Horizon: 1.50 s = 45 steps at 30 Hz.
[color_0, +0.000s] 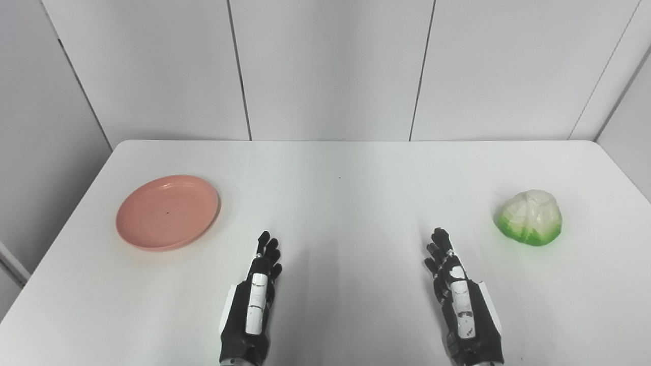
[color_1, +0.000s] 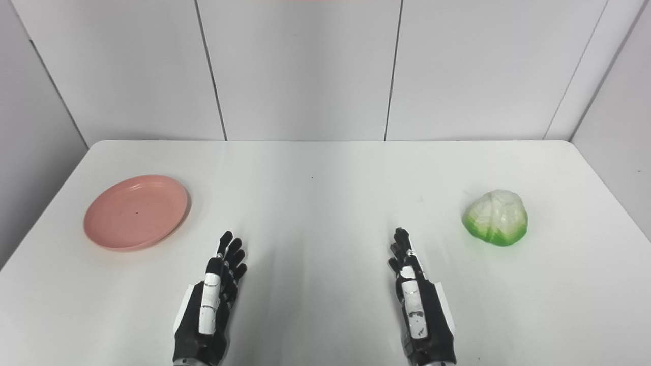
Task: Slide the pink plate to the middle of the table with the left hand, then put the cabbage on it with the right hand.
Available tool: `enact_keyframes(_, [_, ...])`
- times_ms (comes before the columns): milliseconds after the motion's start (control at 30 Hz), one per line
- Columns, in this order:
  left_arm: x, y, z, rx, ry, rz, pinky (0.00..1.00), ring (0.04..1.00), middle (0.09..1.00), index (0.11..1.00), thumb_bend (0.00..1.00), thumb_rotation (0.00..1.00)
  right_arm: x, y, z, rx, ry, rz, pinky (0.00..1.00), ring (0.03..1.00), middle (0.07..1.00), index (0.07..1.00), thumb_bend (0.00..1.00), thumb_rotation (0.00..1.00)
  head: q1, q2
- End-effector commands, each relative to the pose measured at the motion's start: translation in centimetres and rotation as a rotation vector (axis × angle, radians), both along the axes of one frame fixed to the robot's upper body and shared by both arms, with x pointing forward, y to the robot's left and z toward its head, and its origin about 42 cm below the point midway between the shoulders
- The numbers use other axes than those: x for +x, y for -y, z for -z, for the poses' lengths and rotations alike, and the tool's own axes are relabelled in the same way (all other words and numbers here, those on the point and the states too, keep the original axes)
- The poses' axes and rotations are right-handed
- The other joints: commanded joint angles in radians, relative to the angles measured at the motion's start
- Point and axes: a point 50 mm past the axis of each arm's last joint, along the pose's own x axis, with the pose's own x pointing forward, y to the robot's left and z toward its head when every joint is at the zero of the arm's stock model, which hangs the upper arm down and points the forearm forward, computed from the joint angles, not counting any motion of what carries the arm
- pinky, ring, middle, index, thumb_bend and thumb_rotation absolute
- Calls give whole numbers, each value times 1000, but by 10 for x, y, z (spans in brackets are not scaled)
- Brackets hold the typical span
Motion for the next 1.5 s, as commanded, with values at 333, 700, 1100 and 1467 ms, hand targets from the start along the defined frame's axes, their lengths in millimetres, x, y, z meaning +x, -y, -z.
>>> enact_keyframes(333, [-4,-4,-3,21,50,-11,1000,1000,1000,1000,825,1000,-14,-8,-2,42,1,21,1000,1000,1000,968,803,987,-3,7])
enact_keyframes(700, [-3,-5,-1,28,46,-7,1000,1000,1000,1000,830,1000,-13,-9,-1,25,-14,19,1000,994,987,950,835,985,-9,-2])
enact_keyframes(1100, [-4,-3,-2,28,44,-4,1000,1000,1000,1000,830,1000,-13,-7,-2,26,-19,10,1000,986,982,953,835,983,0,1])
enact_keyframes(1467, [-4,-4,-2,32,45,-3,1000,1000,1000,1000,838,1000,-14,-7,-2,19,-18,10,991,977,974,950,841,985,3,-3])
